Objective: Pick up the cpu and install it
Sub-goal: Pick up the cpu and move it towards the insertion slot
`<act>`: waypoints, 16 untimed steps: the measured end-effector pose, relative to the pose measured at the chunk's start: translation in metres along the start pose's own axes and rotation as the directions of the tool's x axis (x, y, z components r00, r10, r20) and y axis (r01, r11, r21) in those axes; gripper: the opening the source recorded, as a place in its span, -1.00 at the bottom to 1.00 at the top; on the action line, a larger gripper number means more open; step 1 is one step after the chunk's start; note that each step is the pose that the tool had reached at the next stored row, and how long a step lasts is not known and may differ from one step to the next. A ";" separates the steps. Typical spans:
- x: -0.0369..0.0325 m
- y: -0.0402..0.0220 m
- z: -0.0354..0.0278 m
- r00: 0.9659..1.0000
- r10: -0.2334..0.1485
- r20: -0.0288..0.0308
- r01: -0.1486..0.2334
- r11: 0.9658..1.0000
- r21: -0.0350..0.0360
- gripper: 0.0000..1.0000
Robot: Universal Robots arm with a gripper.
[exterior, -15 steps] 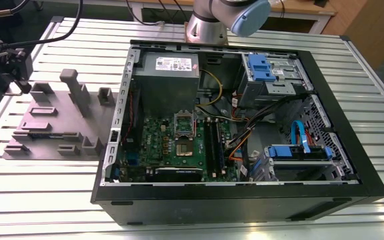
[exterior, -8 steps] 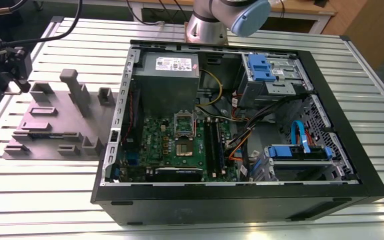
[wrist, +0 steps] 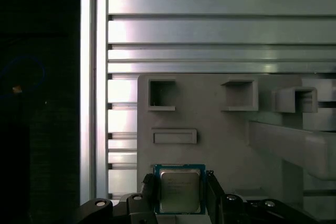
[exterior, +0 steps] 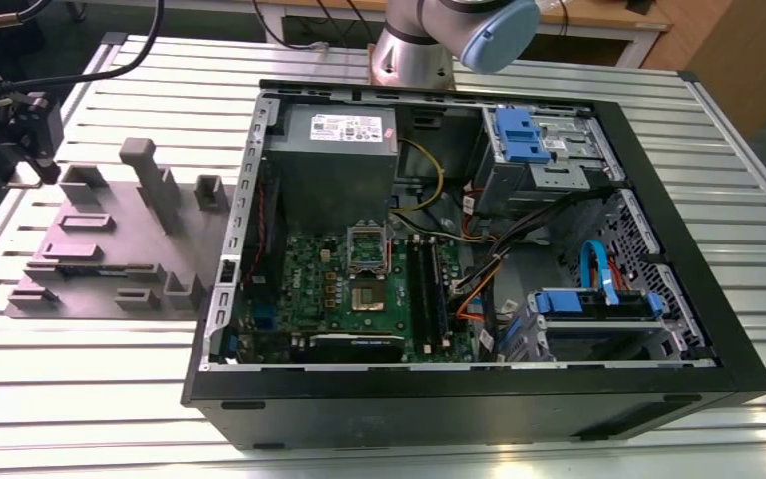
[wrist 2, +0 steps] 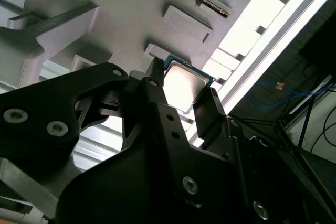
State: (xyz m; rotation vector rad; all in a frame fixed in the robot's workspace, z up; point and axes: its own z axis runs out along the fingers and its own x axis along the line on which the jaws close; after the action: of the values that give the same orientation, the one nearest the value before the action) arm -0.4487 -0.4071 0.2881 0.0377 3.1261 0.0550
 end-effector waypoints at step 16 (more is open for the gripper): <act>-0.0001 0.0002 -0.0050 1.000 0.000 0.000 0.000 1.000 0.000 -0.06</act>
State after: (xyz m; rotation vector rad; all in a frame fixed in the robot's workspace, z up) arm -0.4487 -0.4071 0.2931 0.0377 3.1261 0.0551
